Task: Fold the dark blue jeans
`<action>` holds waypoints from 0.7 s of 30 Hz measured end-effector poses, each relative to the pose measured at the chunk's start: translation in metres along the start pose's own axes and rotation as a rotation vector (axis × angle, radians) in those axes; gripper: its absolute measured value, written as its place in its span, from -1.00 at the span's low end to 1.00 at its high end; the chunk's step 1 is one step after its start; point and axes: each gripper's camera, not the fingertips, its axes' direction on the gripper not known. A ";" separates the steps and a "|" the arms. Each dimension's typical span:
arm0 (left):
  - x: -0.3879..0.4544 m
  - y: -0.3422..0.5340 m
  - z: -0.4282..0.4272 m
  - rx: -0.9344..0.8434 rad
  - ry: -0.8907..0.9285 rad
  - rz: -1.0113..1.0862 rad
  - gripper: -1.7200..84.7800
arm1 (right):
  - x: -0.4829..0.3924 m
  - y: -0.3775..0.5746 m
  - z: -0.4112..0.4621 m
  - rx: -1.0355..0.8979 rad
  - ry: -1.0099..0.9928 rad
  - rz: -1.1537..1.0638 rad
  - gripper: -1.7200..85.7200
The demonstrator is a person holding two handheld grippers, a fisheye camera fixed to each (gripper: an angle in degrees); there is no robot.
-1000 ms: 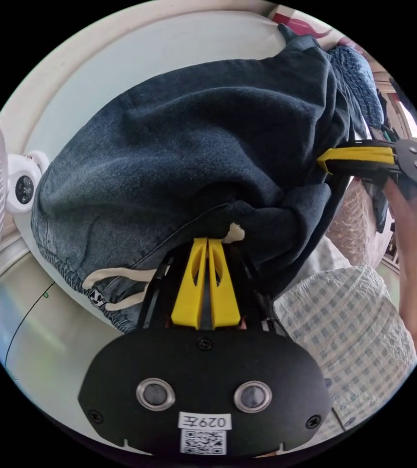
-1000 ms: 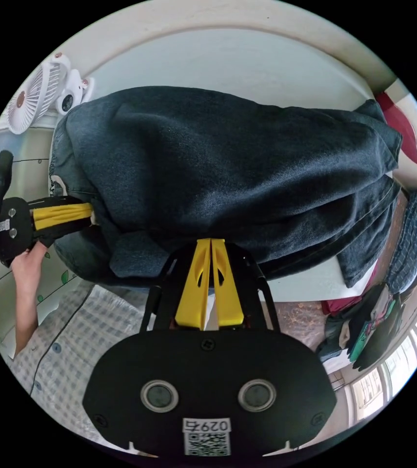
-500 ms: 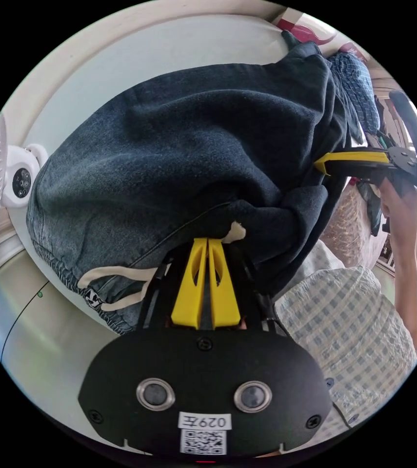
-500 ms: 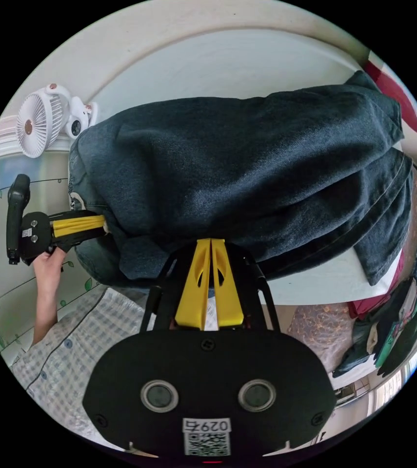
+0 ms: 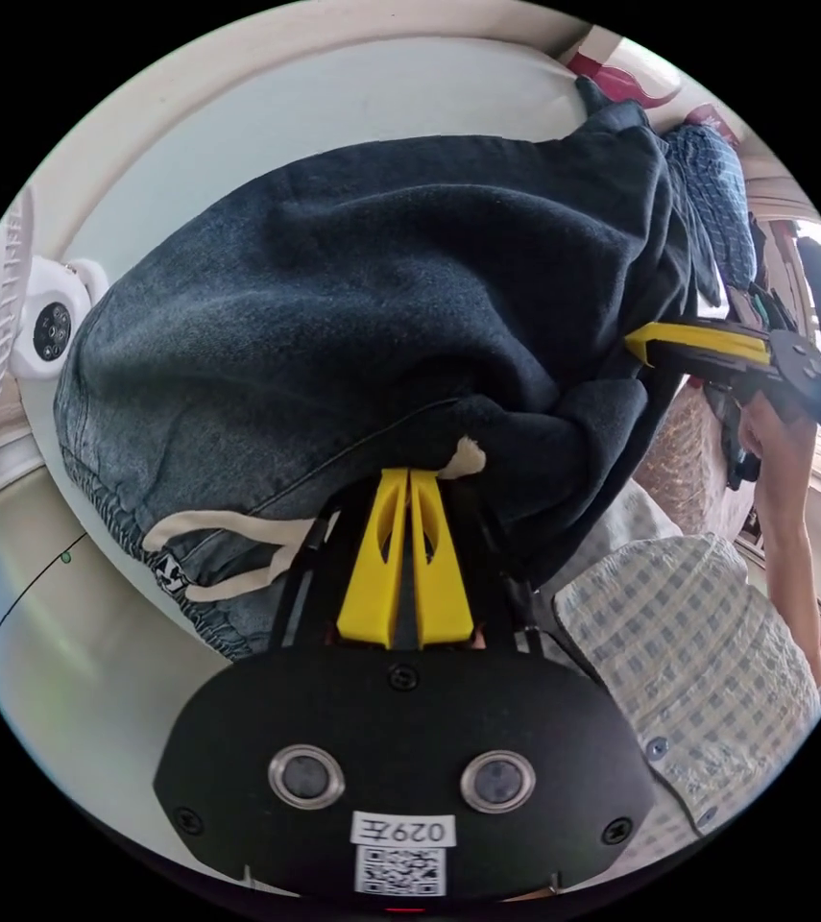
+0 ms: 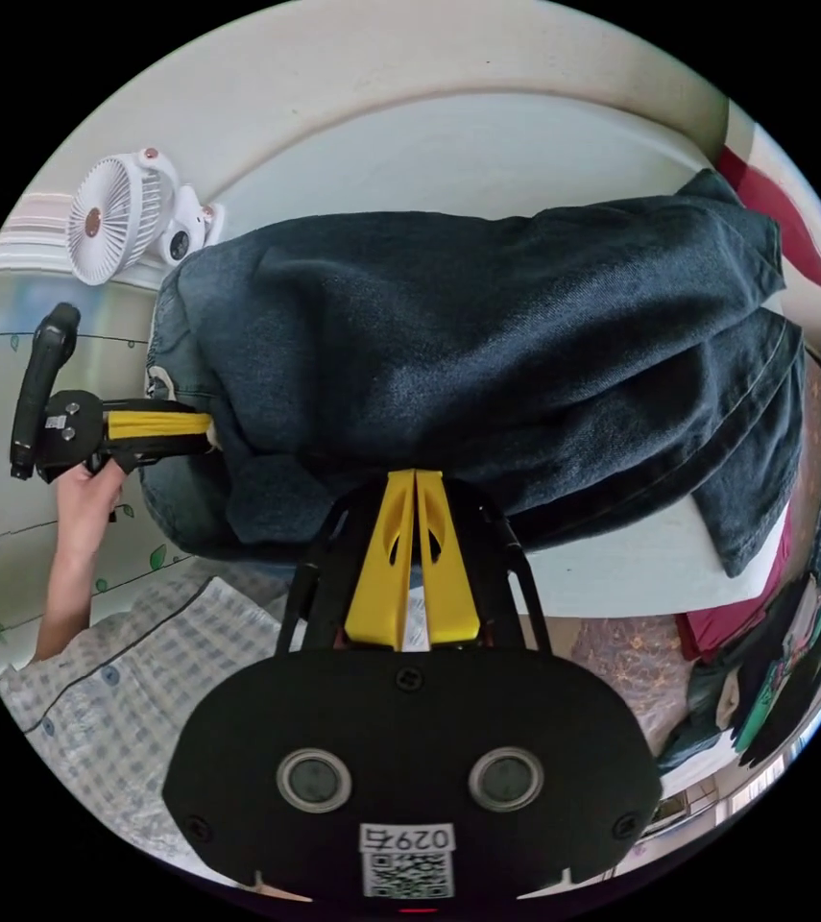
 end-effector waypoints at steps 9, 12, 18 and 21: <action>-0.083 0.039 -0.024 0.135 0.203 -0.214 -0.98 | 0.017 0.009 -0.035 0.070 0.009 0.165 -0.97; -0.092 0.037 -0.003 0.053 0.170 -0.214 -0.98 | 0.010 0.007 -0.013 0.014 0.068 0.209 -0.97; -0.097 0.041 -0.006 0.077 0.160 -0.212 -0.98 | -0.045 0.001 0.023 -0.031 0.198 0.223 -0.97; -0.094 0.033 -0.009 0.037 0.116 -0.186 -0.98 | -0.080 -0.010 0.043 -0.113 0.310 0.162 -0.97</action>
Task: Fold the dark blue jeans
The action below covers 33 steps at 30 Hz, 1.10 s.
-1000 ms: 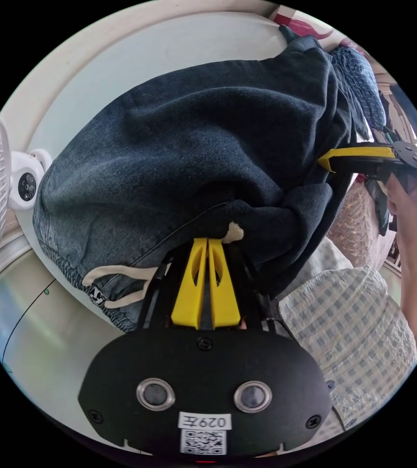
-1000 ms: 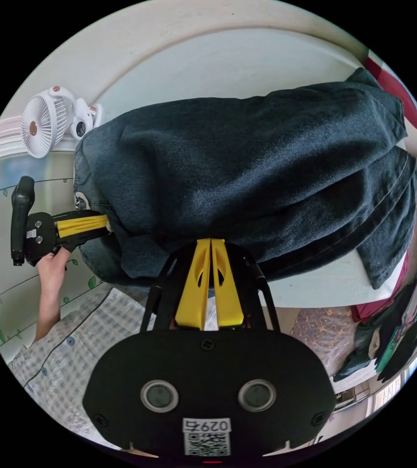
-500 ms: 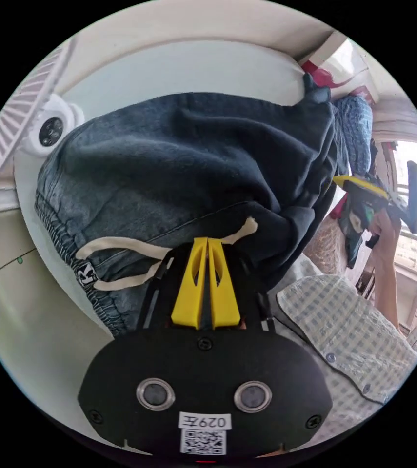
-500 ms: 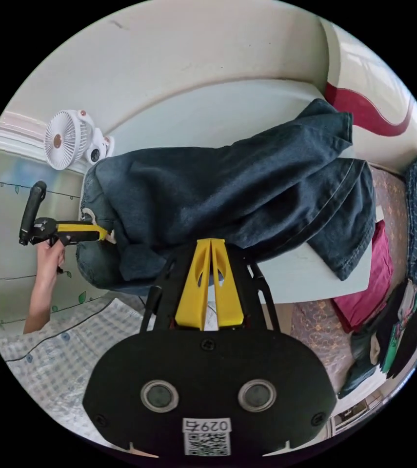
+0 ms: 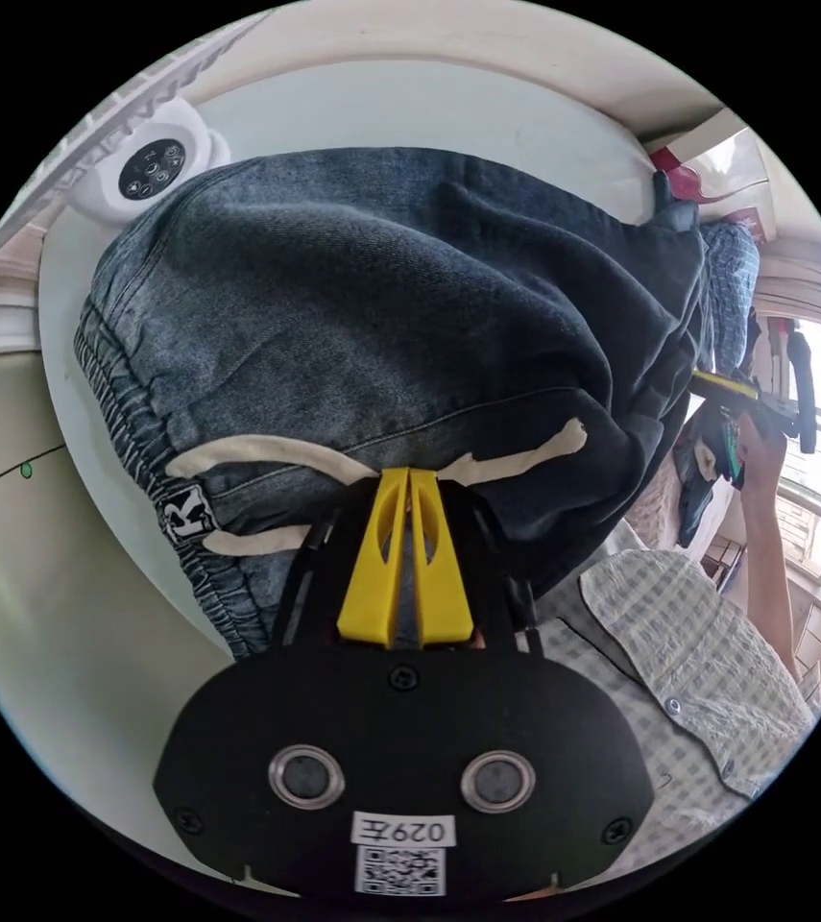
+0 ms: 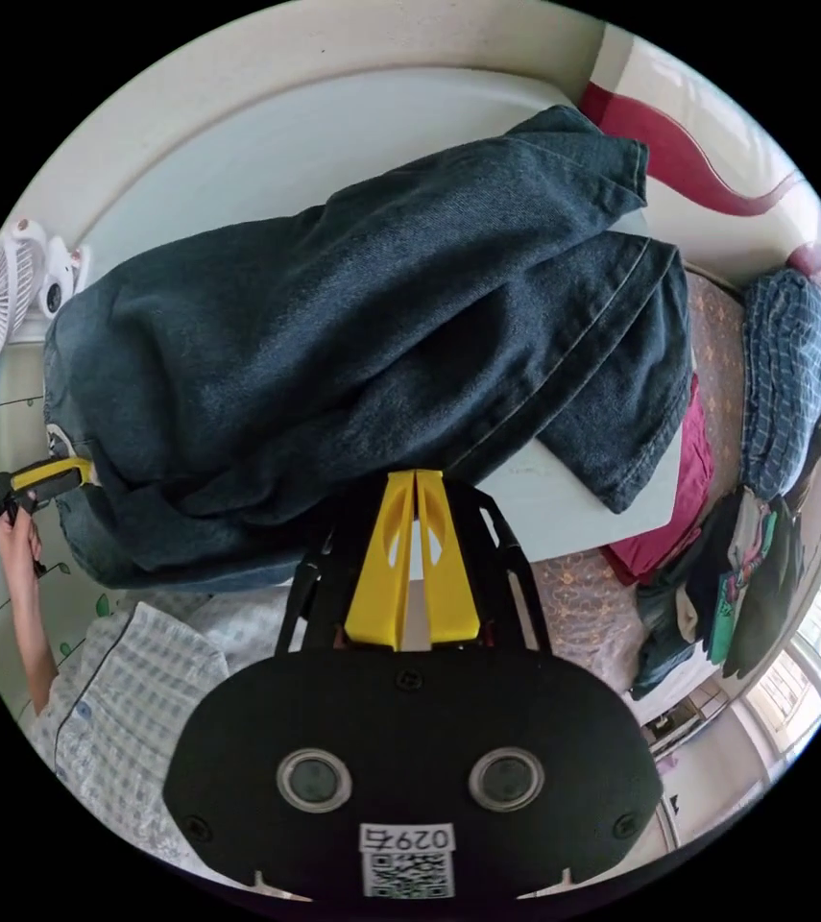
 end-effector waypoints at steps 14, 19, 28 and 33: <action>0.005 -0.030 -0.006 -0.129 -0.070 0.097 -0.98 | -0.124 -0.012 0.024 -0.250 0.022 -0.089 -0.97; 0.012 -0.033 -0.008 -0.117 -0.126 0.130 -0.98 | -0.201 0.001 -0.070 -0.368 -0.033 -0.276 -0.97; 0.006 -0.046 -0.012 -0.132 -0.090 0.135 -0.98 | -0.370 0.086 -0.205 -0.395 0.955 -0.573 -0.97; 0.006 -0.062 -0.012 -0.185 -0.086 0.151 -0.98 | -0.406 0.131 -0.218 -0.467 1.373 -0.589 -0.97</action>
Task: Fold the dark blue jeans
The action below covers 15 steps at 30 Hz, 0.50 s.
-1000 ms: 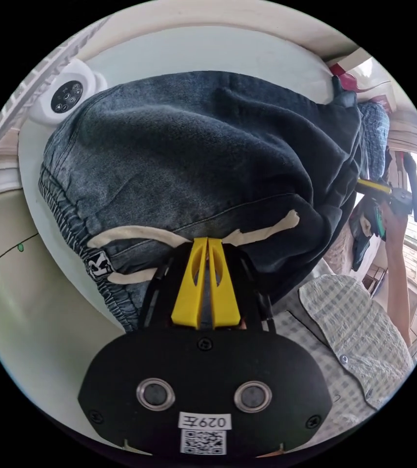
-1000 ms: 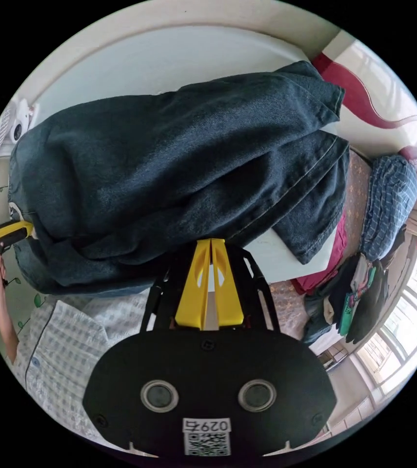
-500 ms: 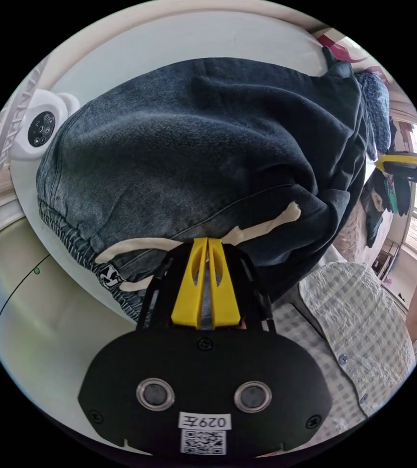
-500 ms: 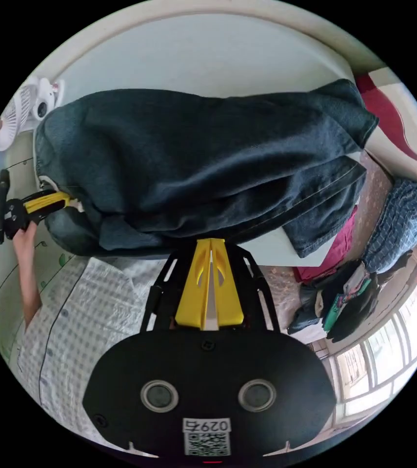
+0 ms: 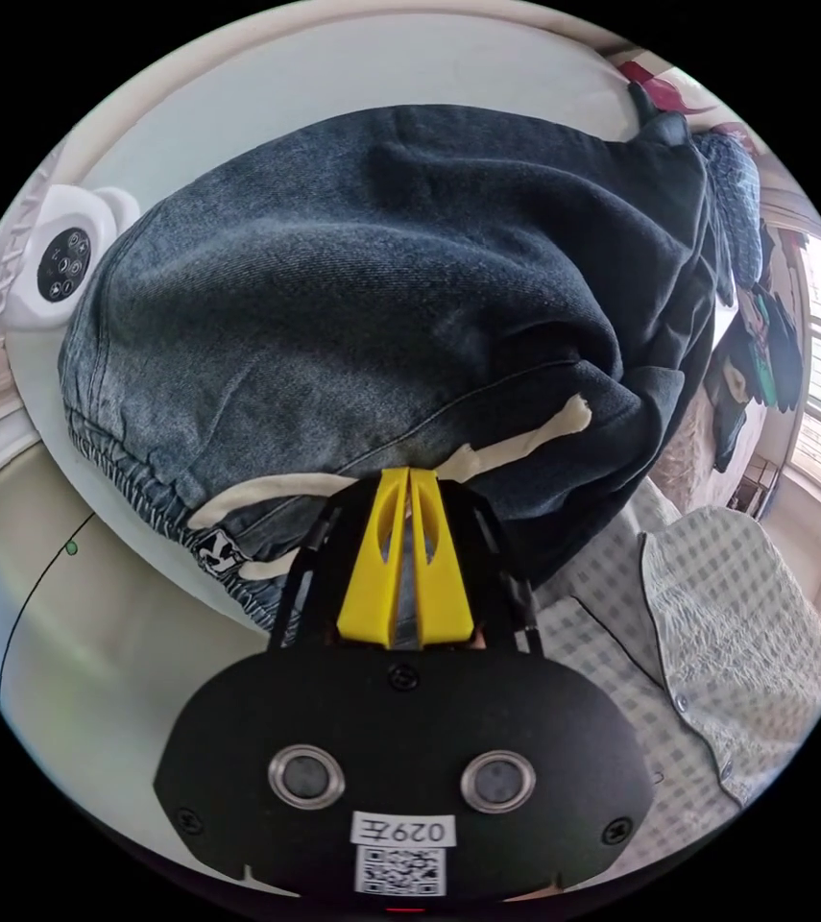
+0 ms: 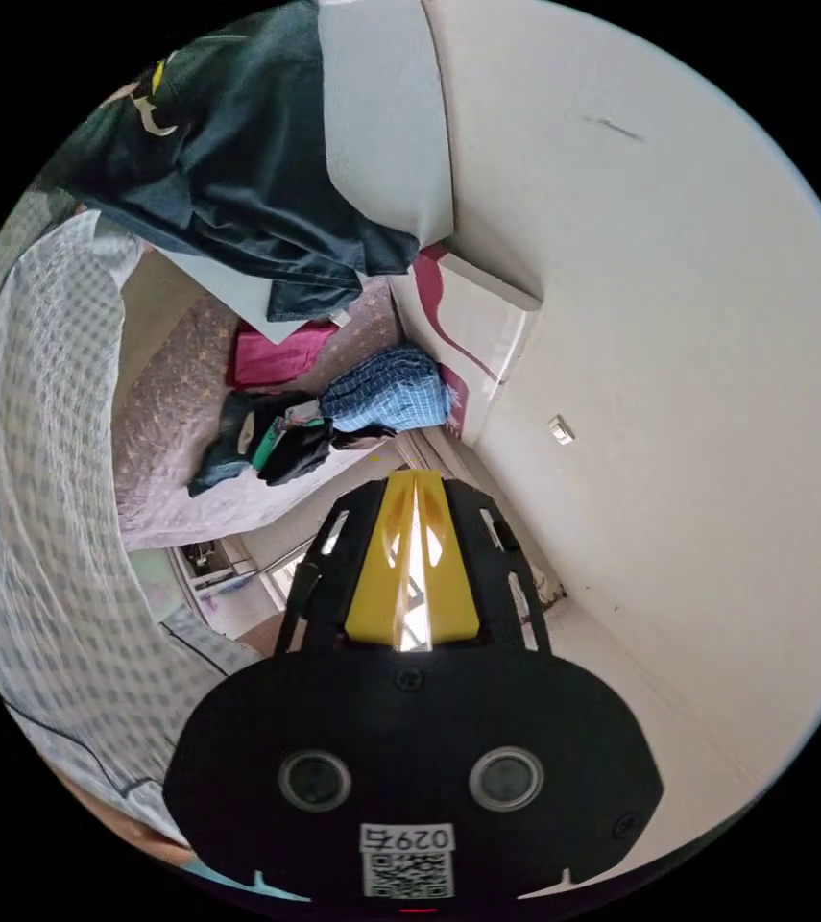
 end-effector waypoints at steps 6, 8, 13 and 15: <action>-0.003 -0.013 -0.003 -0.029 0.014 0.001 -0.98 | -0.012 0.009 0.000 -0.055 -0.024 -0.044 -0.97; -0.005 -0.015 -0.004 -0.028 0.024 0.001 -0.98 | -0.017 0.011 0.003 -0.060 -0.015 -0.079 -0.97; -0.012 -0.020 -0.006 -0.021 0.076 -0.013 -0.98 | -0.025 0.019 0.019 -0.086 -0.041 -0.164 -0.97; -0.017 -0.022 -0.006 -0.016 0.108 -0.024 -0.98 | -0.021 0.026 0.032 -0.109 -0.012 -0.139 -0.98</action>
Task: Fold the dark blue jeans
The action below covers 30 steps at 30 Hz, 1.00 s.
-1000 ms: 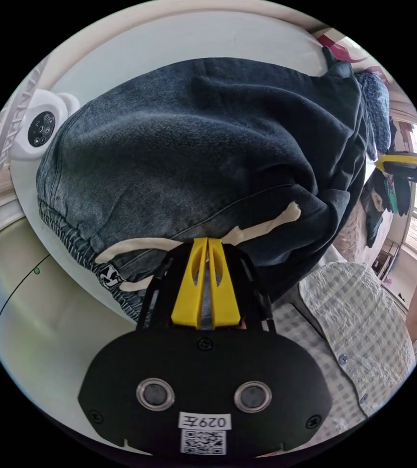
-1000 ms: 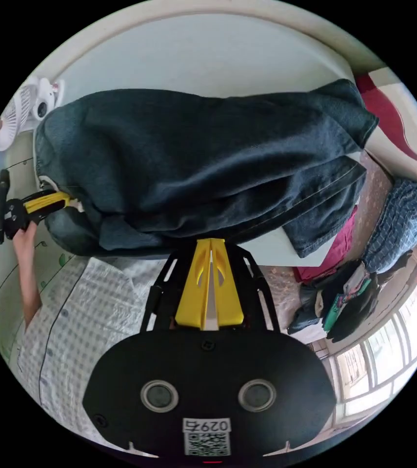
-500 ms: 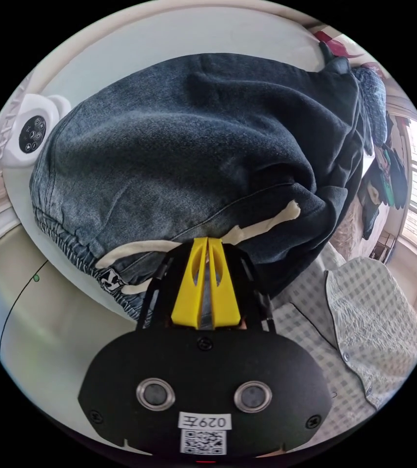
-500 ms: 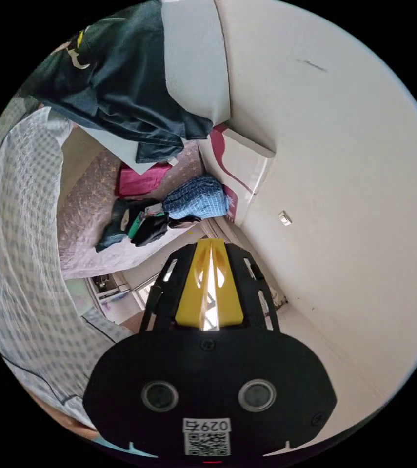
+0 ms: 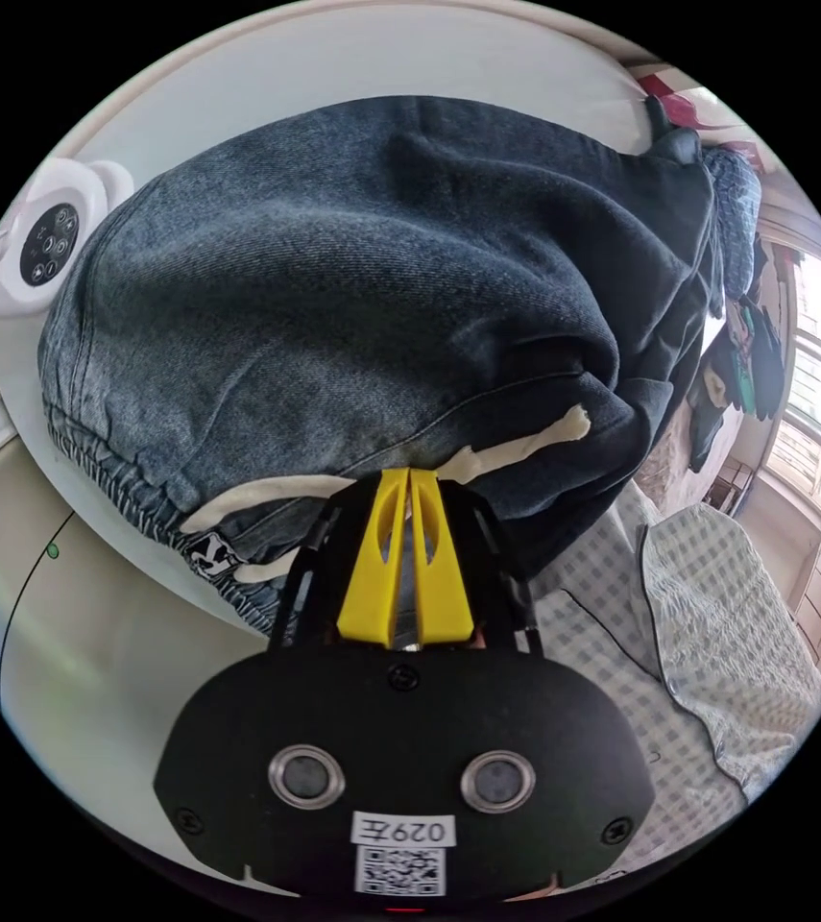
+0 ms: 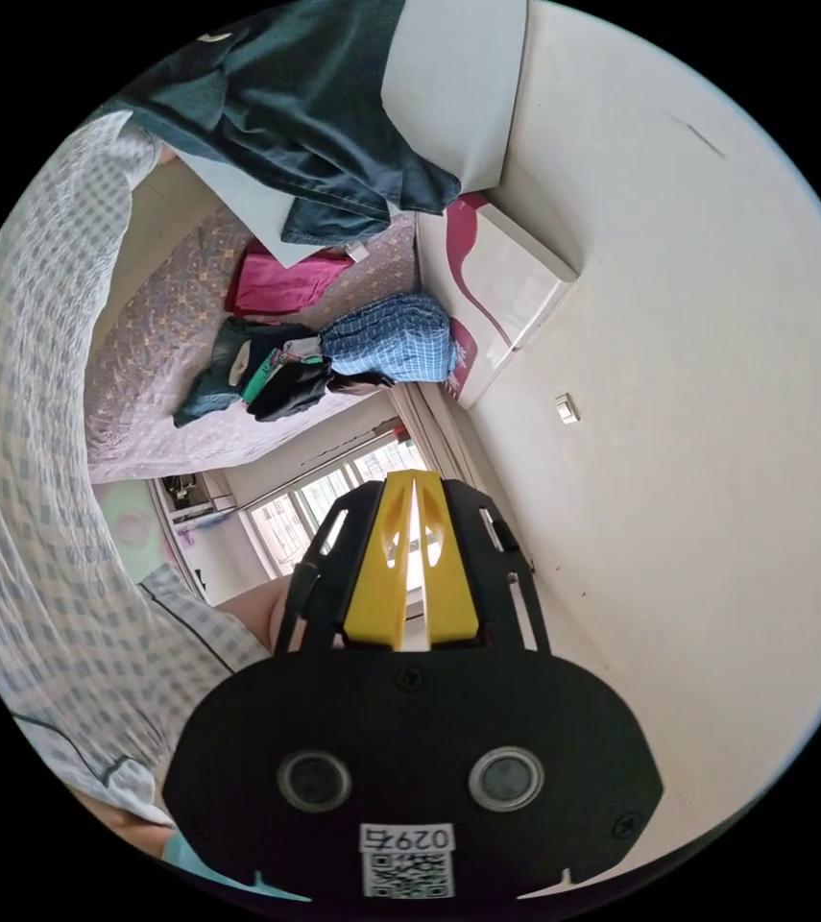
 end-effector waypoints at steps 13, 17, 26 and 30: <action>0.010 -0.013 -0.004 -0.006 -0.013 0.002 -0.98 | 0.033 0.032 0.111 0.051 0.021 0.045 -0.98; 0.017 -0.017 -0.004 -0.012 -0.038 0.000 -0.98 | 0.040 0.021 0.175 0.169 -0.043 -0.006 -0.98; 0.021 -0.007 -0.005 0.064 0.004 -0.036 -0.98 | 0.056 -0.154 0.457 0.605 -1.685 -0.047 -0.97; 0.018 0.003 -0.004 0.126 0.060 -0.080 -0.98 | 0.004 -0.169 0.608 0.991 -2.550 0.170 -0.97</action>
